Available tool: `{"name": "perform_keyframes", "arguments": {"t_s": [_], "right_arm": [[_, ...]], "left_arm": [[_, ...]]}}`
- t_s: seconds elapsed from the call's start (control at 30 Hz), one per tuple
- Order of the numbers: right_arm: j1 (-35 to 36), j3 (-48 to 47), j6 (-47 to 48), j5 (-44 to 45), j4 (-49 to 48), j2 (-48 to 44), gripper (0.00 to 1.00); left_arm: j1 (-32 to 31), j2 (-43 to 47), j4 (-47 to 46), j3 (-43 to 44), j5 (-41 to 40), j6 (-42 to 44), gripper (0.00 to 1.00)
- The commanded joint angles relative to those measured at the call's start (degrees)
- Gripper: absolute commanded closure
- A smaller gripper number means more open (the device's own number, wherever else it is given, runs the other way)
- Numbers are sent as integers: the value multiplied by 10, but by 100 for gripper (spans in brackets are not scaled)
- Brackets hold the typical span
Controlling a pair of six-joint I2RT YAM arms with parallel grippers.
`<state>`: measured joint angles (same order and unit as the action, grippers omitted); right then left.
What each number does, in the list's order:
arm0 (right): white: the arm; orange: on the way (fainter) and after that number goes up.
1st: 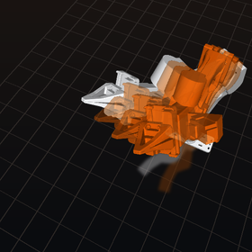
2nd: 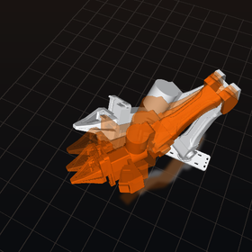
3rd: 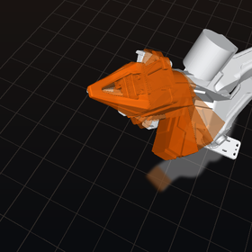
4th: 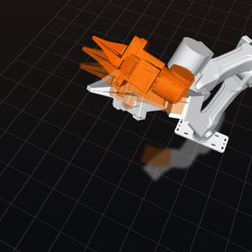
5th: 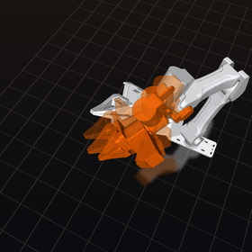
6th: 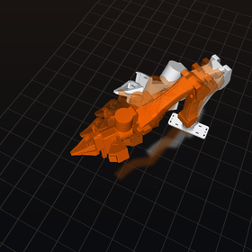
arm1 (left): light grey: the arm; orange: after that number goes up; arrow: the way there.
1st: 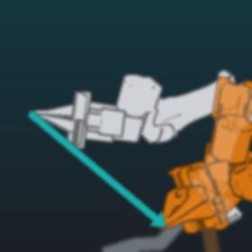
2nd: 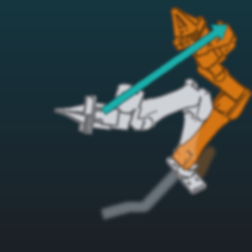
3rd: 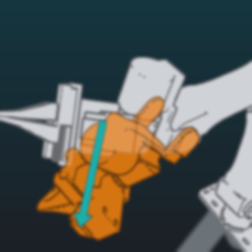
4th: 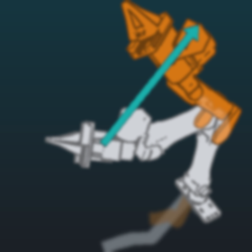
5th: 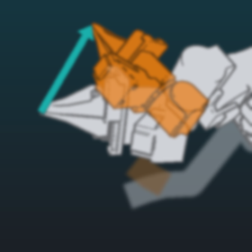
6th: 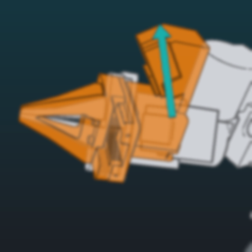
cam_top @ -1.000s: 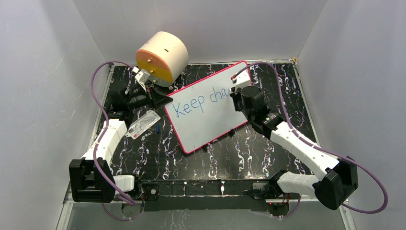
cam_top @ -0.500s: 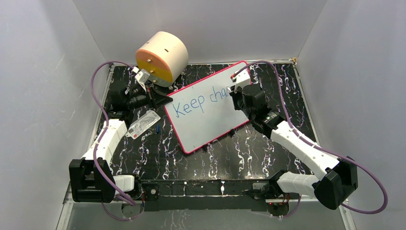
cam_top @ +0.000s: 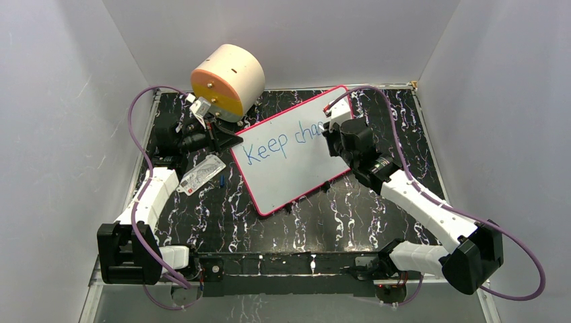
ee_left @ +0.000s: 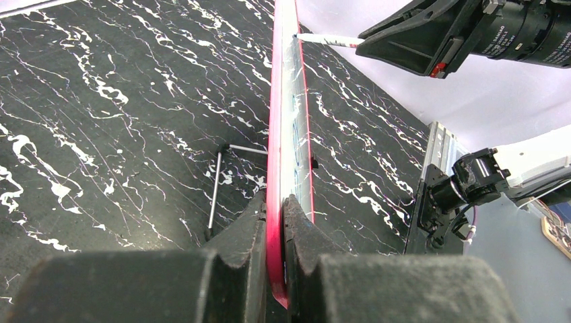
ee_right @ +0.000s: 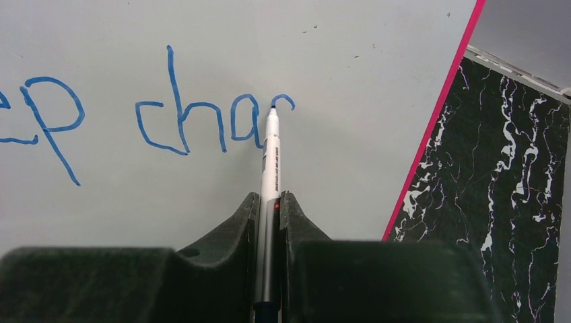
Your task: Write a sentence on the whiteboard
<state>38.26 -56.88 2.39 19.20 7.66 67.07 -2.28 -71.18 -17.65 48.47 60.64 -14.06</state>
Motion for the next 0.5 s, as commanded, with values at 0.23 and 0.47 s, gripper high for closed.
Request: {"name": "perform_keyframes", "arguments": {"t_s": [0.23,0.47], "right_arm": [[-5,5,-3,37,10,-16,100],[-6,8,-11,16,20,-17,100]], "left_arm": [[-17,-11,35,-8,24,62,100],[-17,-12,35,-9,24,62,100]]}}
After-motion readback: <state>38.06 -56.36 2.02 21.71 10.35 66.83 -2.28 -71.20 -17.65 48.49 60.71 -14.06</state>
